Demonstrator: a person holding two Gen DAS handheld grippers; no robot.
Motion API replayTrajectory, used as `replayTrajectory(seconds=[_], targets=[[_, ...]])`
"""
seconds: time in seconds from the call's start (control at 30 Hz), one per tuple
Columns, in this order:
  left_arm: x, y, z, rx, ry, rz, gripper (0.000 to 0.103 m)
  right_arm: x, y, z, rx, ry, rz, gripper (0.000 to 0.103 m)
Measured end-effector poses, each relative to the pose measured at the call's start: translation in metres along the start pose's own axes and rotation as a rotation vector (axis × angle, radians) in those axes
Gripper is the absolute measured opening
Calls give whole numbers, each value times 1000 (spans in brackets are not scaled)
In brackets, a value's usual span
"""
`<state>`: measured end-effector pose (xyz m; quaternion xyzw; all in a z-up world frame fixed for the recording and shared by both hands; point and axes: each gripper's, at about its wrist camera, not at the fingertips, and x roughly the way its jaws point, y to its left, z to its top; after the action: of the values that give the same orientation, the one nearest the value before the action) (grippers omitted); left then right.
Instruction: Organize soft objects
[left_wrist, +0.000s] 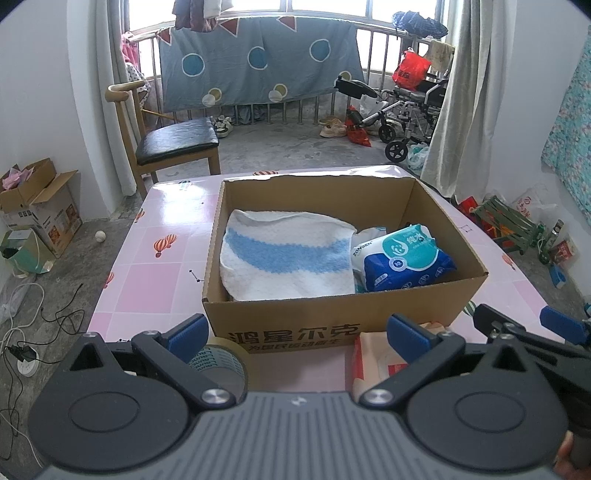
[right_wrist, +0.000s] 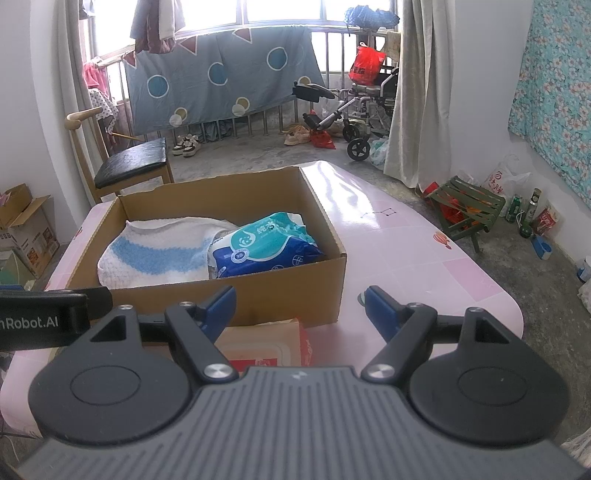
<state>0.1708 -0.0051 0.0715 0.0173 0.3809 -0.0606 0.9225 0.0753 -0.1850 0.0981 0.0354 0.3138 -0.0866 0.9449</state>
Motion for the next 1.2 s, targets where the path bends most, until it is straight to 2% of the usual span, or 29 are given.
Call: replayTrajectory(seconds=[0.57, 1.2], targets=[[2, 1, -1, 9, 5, 6, 103, -14, -1, 6, 0, -31, -2, 78], [5, 1, -2, 13, 16, 8, 103, -11, 1, 3, -1, -13, -5, 78]])
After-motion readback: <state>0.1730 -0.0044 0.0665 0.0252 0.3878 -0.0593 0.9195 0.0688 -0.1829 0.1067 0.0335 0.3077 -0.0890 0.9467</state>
